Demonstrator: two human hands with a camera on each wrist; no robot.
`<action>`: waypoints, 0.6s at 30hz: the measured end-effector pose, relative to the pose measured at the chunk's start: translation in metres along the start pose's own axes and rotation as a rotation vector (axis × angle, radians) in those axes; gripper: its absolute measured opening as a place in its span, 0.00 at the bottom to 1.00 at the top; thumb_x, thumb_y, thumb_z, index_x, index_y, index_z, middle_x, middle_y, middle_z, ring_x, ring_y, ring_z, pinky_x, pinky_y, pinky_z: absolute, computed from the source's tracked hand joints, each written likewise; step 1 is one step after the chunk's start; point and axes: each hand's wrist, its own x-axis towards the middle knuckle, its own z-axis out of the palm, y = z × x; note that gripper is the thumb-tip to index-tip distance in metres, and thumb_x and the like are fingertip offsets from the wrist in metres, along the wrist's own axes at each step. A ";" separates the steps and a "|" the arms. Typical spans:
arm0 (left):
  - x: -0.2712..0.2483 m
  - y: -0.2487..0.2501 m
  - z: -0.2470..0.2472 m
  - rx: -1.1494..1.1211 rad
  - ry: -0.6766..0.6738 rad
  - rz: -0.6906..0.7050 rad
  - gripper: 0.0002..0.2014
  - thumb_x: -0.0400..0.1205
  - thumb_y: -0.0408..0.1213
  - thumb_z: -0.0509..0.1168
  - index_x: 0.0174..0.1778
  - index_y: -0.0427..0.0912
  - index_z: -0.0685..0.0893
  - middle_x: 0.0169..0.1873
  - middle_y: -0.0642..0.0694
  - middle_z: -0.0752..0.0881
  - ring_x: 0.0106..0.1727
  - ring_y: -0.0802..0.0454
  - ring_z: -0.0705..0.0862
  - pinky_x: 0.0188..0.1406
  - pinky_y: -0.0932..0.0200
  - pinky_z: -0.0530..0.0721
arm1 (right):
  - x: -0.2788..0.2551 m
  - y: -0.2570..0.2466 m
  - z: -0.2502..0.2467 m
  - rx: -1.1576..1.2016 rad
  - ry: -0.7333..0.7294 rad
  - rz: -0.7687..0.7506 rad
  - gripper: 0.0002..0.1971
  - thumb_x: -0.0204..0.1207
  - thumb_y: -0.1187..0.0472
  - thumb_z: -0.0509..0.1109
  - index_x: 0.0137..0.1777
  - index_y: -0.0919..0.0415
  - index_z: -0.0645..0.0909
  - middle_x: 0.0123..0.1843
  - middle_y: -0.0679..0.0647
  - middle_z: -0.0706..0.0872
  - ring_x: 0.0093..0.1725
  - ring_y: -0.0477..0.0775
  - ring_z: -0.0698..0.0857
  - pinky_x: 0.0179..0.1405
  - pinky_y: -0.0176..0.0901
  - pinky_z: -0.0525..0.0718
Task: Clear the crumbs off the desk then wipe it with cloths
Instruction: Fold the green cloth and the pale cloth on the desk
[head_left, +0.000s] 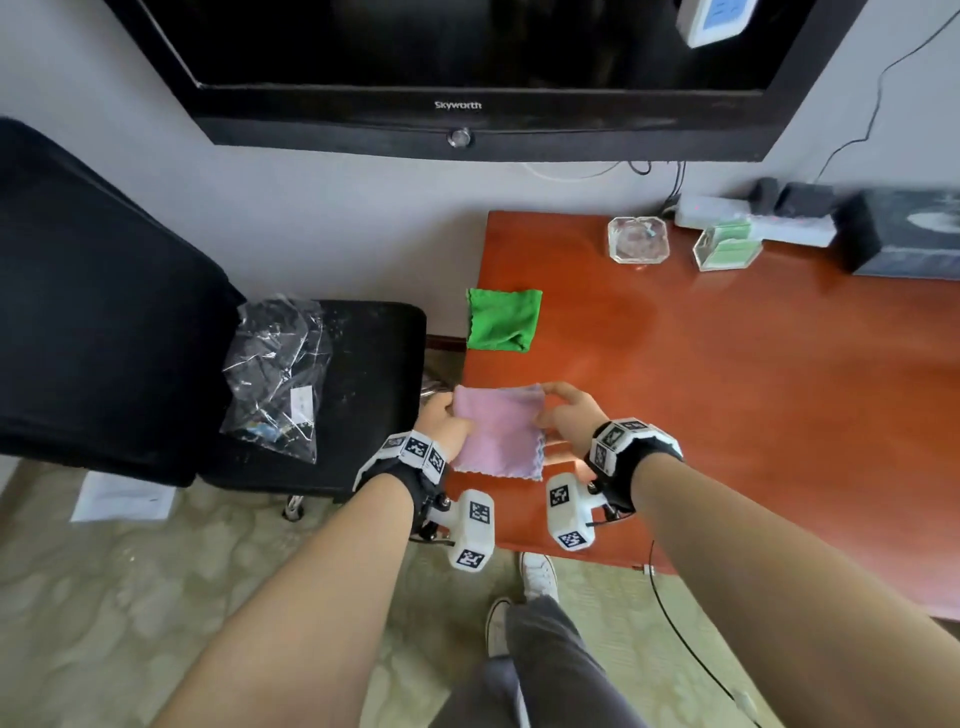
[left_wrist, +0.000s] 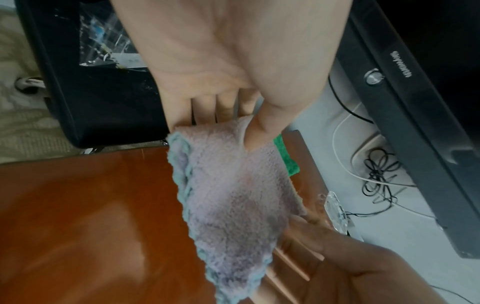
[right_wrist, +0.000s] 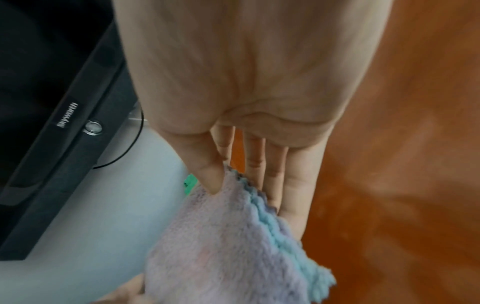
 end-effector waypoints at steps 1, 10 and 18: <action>0.007 0.000 0.001 -0.012 0.000 -0.013 0.20 0.79 0.26 0.63 0.68 0.39 0.81 0.55 0.41 0.83 0.56 0.42 0.81 0.62 0.44 0.83 | 0.009 0.000 0.002 0.011 0.003 0.013 0.26 0.74 0.79 0.60 0.65 0.51 0.77 0.49 0.64 0.85 0.39 0.63 0.87 0.34 0.61 0.90; 0.115 -0.047 0.019 -0.113 -0.038 -0.088 0.25 0.61 0.31 0.65 0.53 0.56 0.87 0.53 0.41 0.89 0.57 0.36 0.87 0.55 0.34 0.88 | 0.064 -0.013 -0.004 0.038 -0.003 0.057 0.28 0.73 0.81 0.61 0.63 0.49 0.77 0.56 0.61 0.83 0.49 0.65 0.86 0.35 0.58 0.89; 0.087 0.007 0.006 -0.149 -0.010 -0.079 0.20 0.60 0.33 0.64 0.45 0.54 0.87 0.50 0.42 0.90 0.57 0.38 0.86 0.59 0.36 0.86 | 0.087 -0.021 0.000 0.024 0.022 0.033 0.27 0.71 0.81 0.59 0.59 0.50 0.80 0.56 0.58 0.84 0.52 0.65 0.86 0.41 0.64 0.90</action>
